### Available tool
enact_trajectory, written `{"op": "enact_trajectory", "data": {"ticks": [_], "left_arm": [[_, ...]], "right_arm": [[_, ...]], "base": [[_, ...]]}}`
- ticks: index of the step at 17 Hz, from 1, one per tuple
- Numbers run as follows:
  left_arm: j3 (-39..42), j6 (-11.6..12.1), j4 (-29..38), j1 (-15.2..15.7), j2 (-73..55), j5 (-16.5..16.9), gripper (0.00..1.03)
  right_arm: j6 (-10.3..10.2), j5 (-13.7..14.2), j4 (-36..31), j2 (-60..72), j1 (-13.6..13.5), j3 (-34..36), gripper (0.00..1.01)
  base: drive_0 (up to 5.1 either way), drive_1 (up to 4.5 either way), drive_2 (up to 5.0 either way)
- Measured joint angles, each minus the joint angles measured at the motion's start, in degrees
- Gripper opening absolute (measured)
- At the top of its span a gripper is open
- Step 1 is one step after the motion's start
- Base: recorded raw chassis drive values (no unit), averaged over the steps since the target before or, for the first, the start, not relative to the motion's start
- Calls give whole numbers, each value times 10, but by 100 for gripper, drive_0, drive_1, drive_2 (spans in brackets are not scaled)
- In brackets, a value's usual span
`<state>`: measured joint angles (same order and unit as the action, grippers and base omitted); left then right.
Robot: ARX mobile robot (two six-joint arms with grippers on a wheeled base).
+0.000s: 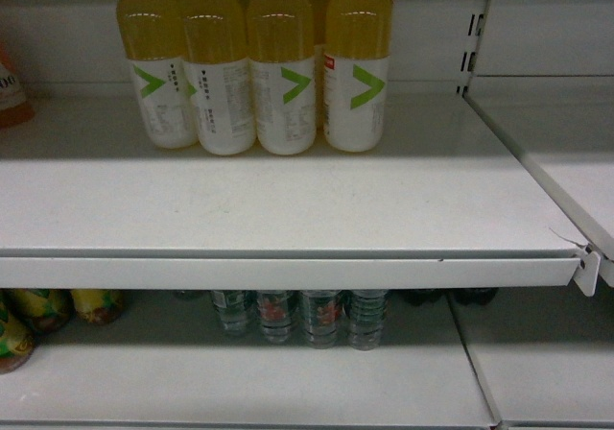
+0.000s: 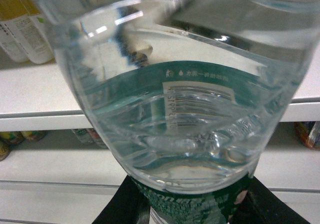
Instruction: Move water from second to third shelf
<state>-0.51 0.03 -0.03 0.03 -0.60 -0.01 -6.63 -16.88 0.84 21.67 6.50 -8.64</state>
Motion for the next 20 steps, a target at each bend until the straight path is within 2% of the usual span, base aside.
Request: {"op": "enact_trajectory", "data": {"ticks": [12,20], "left_arm": [[0,0,-2,0,0,0,98],[0,0,-1,0,0,0,98]], "right_arm": [[0,1,1,1,3,0,32],[0,1,2,0,3,0,32]], "base": [[0,0,0],[-498,225,225]]}}
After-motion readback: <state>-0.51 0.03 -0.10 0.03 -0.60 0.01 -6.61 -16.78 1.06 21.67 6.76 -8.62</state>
